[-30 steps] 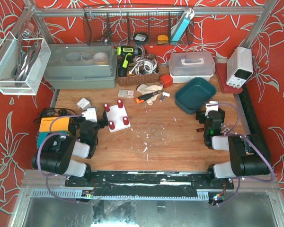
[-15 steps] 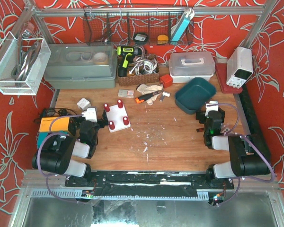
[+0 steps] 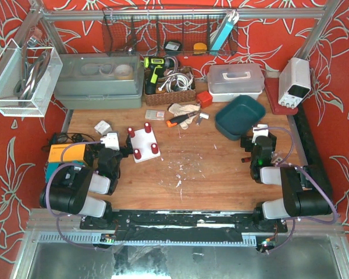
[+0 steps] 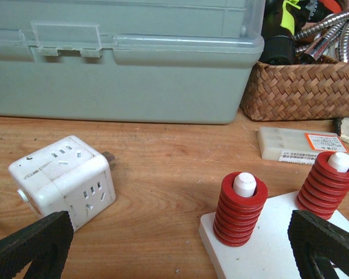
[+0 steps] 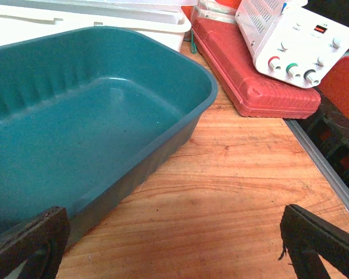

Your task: Install the large spring

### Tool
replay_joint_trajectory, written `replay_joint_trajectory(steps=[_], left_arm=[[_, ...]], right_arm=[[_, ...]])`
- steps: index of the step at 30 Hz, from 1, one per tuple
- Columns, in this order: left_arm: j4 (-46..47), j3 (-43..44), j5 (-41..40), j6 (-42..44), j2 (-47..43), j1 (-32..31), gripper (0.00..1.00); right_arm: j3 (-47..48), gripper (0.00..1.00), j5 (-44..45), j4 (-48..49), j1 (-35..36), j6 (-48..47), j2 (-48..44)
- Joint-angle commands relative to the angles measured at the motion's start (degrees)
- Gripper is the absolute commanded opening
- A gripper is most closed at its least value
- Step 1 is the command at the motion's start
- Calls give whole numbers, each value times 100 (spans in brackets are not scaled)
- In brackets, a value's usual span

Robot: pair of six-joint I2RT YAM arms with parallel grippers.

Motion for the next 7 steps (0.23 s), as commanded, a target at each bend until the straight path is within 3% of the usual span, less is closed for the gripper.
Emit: replay_joint_trajectory(steps=[1,7], left_arm=[[217,21,-25,7,-37,37,100],[217,23,-17,16,-31,29,100]], right_arm=[[-28,99,27,74,2,59,8],[-28,99,29,68,0,60,9]])
